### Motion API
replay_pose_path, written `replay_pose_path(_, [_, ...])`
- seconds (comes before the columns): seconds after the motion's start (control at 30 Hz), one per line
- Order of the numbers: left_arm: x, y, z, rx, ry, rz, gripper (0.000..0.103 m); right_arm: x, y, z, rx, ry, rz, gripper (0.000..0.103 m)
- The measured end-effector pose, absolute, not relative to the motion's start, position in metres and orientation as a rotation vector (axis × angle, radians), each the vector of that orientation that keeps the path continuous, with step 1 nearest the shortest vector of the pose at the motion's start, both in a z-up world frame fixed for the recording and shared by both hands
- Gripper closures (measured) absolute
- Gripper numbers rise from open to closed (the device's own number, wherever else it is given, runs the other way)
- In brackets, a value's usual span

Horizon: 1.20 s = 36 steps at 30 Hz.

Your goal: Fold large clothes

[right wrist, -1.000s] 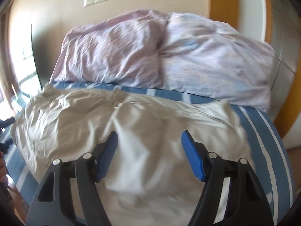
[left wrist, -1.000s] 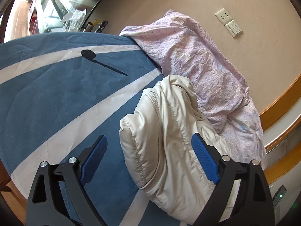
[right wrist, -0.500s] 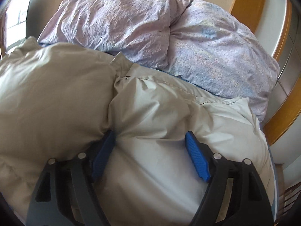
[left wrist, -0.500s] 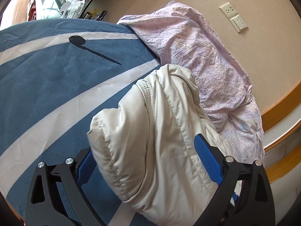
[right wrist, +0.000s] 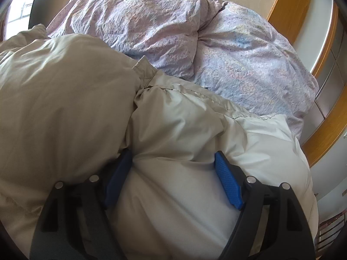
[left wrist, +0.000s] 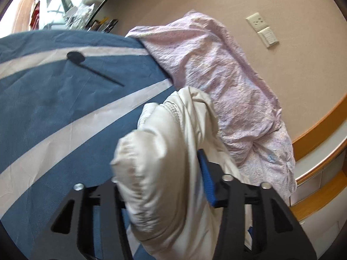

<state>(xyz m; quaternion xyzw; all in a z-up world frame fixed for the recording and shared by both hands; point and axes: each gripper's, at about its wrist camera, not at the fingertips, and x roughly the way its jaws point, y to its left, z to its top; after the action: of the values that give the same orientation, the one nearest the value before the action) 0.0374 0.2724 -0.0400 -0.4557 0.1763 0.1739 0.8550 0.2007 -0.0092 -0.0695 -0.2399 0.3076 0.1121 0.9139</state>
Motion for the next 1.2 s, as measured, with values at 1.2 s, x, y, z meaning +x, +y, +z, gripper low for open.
replay_pose_path(1.2, [0.116,-0.008,0.101,-0.393,0.262,-0.317,0.075,0.212,-0.279,0.027,-0.06,0.567,0.031,0.01])
